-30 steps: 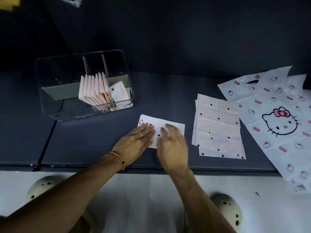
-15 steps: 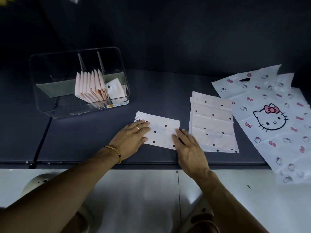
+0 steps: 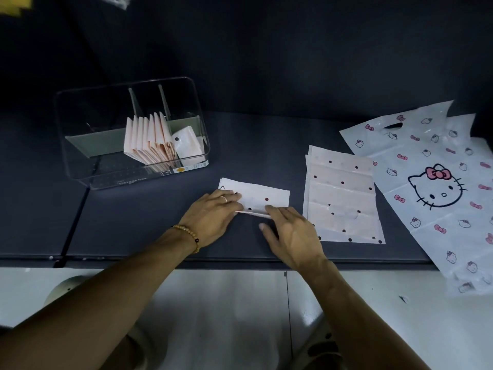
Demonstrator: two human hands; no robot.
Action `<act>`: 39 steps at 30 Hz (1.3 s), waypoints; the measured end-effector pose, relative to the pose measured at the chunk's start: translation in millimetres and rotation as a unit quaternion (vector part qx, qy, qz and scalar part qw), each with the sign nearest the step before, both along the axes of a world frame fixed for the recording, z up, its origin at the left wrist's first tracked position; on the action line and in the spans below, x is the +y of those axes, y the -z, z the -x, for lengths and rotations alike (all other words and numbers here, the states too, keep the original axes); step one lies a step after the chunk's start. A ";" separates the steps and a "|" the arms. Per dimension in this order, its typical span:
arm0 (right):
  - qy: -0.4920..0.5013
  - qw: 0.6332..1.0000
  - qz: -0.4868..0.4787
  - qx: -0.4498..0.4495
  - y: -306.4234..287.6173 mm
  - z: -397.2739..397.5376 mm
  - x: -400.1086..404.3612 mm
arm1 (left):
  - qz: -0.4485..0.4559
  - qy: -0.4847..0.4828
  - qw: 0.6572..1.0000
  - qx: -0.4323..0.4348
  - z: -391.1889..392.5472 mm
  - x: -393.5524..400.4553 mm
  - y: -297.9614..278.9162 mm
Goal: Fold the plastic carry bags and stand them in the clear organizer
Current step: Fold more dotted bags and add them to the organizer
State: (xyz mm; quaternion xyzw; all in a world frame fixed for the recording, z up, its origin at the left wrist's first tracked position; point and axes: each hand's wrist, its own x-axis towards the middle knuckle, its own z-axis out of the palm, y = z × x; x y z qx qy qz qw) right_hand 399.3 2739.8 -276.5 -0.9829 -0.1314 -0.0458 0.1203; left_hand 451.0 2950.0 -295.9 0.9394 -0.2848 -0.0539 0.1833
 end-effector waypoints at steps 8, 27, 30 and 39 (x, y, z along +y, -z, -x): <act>0.201 0.948 -0.184 0.165 -5.9 -13.4 -10.3 | 0.084 -0.155 0.979 0.101 6.0 13.1 -19.4; 0.257 0.940 -0.074 0.213 1.1 -26.1 6.2 | 0.007 -0.317 0.944 0.096 14.7 22.5 -11.8; 0.257 0.942 -0.057 0.206 1.2 -26.5 7.9 | -0.015 -0.298 0.953 0.045 18.5 22.2 -7.6; 0.249 0.943 -0.026 0.217 2.3 -31.3 7.5 | -0.015 -0.009 0.986 -0.167 20.2 30.3 2.0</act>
